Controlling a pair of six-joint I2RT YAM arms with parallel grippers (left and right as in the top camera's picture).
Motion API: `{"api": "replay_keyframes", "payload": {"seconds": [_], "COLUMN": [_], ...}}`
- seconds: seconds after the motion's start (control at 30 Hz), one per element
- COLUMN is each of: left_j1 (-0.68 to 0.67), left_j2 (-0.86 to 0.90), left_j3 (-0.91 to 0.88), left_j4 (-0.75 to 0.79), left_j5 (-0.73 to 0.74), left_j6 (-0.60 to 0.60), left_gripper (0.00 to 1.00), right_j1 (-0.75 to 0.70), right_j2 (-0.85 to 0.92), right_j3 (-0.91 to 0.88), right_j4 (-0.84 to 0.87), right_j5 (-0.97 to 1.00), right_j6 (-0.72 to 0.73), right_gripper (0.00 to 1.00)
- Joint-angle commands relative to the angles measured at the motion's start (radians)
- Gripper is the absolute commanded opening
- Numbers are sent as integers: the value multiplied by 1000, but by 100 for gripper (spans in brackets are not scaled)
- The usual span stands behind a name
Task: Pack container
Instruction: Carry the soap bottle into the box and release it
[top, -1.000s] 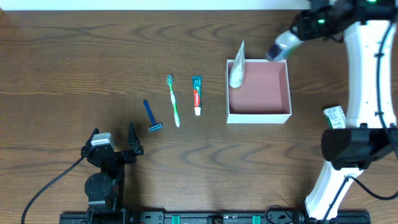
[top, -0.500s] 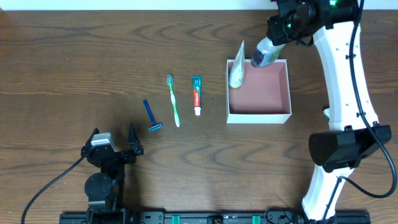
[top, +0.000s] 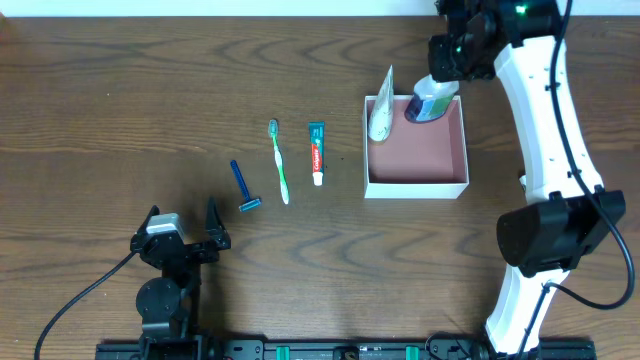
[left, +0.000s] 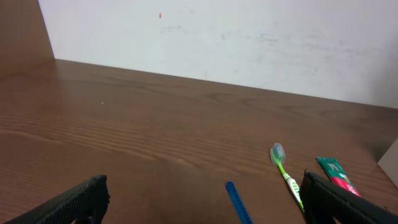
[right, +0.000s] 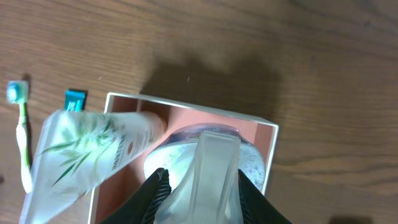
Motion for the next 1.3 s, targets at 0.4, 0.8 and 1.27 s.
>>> {"api": "replay_keyframes", "payload": {"seconds": [0.4,0.8,1.27], "left_j1": [5,5,5], "left_j2": [-4,-4,-4], "left_j3": [-24,-24,-24], "left_j4": [-31,-31,-31], "left_j5": [-11,-11,-11], "left_j6": [14,14,14], "left_gripper": [98,98,98], "right_j1": [3,19,42], "right_j2": [-17,-17,-17], "right_j3": [-191,-254,-254], "right_j4": [181,240,247], "right_j5": [2,-12,-13], "right_j6": [145,151,150], "right_gripper": [30,37,46]}}
